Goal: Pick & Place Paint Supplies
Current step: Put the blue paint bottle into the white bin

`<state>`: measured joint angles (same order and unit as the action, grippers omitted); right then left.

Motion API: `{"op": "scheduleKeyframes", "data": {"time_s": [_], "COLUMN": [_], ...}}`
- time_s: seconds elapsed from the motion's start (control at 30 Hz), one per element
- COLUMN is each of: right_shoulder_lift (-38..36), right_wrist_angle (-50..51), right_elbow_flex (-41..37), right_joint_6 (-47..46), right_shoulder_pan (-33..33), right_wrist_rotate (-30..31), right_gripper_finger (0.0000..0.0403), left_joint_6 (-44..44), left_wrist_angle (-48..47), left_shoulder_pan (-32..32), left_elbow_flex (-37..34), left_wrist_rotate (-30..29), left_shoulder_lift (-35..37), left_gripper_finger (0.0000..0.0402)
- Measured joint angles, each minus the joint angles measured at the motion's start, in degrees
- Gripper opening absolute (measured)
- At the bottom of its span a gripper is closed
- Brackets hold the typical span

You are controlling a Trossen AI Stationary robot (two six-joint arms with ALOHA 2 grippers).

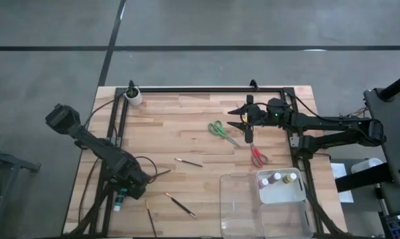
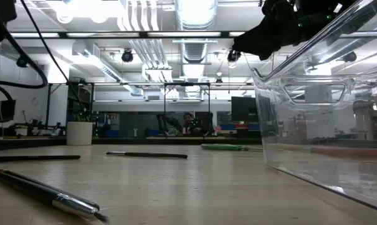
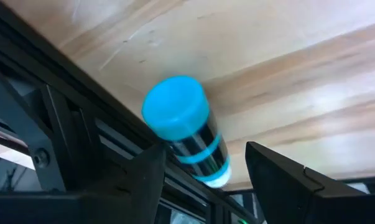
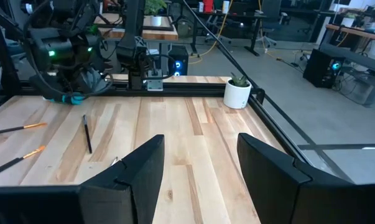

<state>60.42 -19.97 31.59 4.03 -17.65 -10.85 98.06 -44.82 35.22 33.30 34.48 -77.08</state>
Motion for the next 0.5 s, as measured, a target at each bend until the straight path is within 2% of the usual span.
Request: {"op": "scheduleKeyframes", "data": {"time_s": [0.5], "right_shoulder_lift": [0.0], "right_wrist_angle": [0.0], "right_elbow_flex": [0.0], "right_joint_6": [0.0], "right_shoulder_pan": [0.0], "right_wrist_rotate": [0.0], "right_gripper_finger": [0.0201], "left_joint_6": [-6.2], "left_wrist_angle": [4.7], "left_shoulder_pan": [0.2], "left_elbow_flex": [0.1], "left_wrist_rotate": [4.3], "left_shoulder_lift": [-11.4], "left_gripper_finger": [0.0222]}}
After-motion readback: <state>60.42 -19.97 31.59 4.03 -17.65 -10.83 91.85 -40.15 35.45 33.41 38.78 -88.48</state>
